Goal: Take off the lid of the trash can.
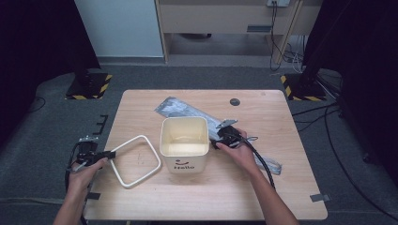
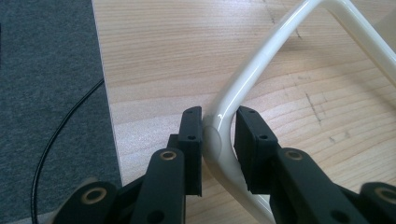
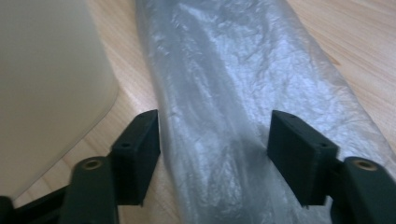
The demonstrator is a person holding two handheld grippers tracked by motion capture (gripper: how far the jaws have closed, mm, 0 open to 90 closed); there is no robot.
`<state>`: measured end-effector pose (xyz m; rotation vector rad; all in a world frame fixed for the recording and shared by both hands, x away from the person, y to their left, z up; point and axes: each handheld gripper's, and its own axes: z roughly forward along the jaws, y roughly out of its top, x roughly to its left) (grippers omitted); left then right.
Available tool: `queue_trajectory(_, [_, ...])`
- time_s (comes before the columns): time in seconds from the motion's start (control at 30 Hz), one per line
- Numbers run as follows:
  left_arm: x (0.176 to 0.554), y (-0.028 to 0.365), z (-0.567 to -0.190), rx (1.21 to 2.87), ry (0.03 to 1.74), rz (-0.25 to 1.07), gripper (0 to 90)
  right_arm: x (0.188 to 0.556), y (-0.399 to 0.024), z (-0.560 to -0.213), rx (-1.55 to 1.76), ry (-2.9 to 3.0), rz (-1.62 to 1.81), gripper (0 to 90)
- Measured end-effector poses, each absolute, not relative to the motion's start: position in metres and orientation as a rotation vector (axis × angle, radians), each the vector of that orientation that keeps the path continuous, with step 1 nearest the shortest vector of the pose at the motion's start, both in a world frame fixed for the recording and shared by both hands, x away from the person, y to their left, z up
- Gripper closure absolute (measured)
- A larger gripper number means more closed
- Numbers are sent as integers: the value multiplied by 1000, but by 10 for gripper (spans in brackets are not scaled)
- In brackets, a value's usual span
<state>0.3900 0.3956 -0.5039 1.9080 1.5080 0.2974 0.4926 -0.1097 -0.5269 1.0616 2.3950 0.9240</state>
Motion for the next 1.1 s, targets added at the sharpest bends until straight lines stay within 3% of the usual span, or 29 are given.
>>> queue_trajectory(0.03, [390, 395, -505, 1909, 1504, 301, 718, 495, -114, -527, 1095, 2390, 952, 527])
queue_trajectory(0.07, [390, 395, -506, 1908, 1504, 301, 718, 495, -114, -527, 1095, 2390, 952, 527])
queue_trajectory(0.2, [388, 396, -509, 1916, 1501, 305, 713, 498, -117, -524, 1108, 2393, 925, 812])
queue_trajectory(0.27, [387, 396, -510, 1908, 1498, 314, 710, 499, -119, -524, 1122, 2392, 917, 886])
queue_trajectory(0.87, [381, 395, -510, 1891, 1453, 392, 644, 469, -151, -455, 941, 2273, 952, 900])
queue_trajectory(1.1, [376, 395, -499, 1883, 1421, 510, 452, 458, -165, -431, 923, 2246, 974, 900])
